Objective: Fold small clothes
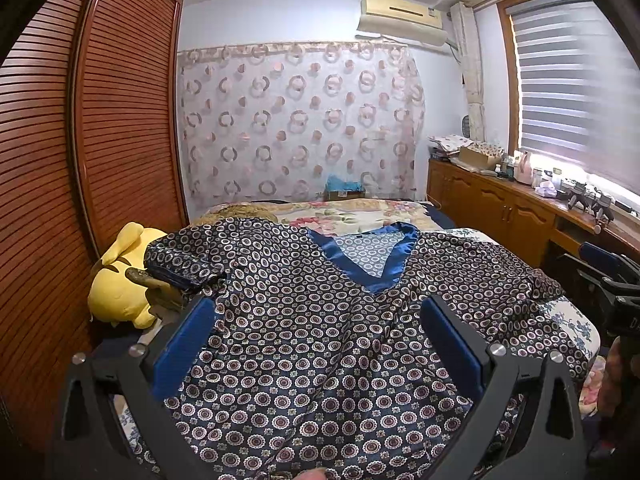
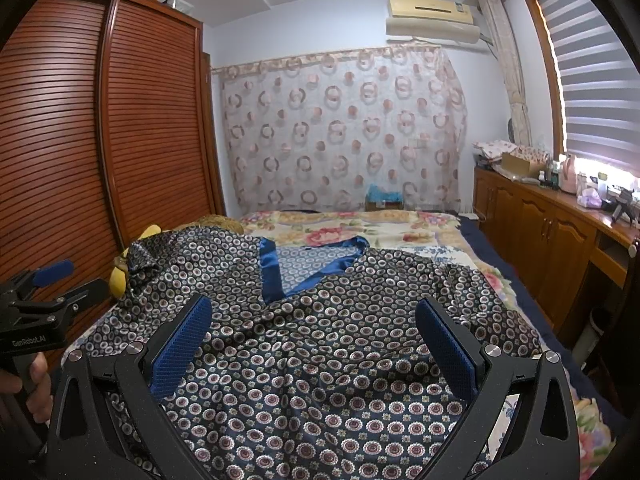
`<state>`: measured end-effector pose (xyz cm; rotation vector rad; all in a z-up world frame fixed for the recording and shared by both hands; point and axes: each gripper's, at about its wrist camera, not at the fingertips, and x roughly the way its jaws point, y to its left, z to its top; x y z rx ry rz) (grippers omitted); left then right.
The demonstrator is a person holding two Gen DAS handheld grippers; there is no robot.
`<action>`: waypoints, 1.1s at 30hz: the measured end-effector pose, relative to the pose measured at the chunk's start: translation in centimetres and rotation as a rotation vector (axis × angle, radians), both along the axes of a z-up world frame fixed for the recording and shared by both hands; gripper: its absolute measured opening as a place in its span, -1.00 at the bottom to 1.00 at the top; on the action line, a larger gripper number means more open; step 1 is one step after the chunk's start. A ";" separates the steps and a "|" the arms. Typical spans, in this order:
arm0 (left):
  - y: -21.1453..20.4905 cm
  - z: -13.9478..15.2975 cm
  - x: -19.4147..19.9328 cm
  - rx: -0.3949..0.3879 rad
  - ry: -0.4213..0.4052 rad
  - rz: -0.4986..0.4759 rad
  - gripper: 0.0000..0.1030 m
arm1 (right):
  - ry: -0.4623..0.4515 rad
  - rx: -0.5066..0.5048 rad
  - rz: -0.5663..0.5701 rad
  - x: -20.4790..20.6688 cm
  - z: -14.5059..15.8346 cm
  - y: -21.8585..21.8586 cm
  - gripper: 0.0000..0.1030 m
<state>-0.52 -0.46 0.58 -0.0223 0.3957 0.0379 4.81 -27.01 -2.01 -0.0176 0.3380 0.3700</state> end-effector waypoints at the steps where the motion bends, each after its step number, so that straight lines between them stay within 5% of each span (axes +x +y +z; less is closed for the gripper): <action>1: 0.0 0.0 0.0 0.000 0.000 0.001 1.00 | 0.000 0.000 0.000 0.0 0.0 0.0 1.00; 33: 0.0 0.4 -0.5 0.008 -0.021 0.012 1.00 | -0.001 0.003 0.000 0.0 0.0 0.0 1.00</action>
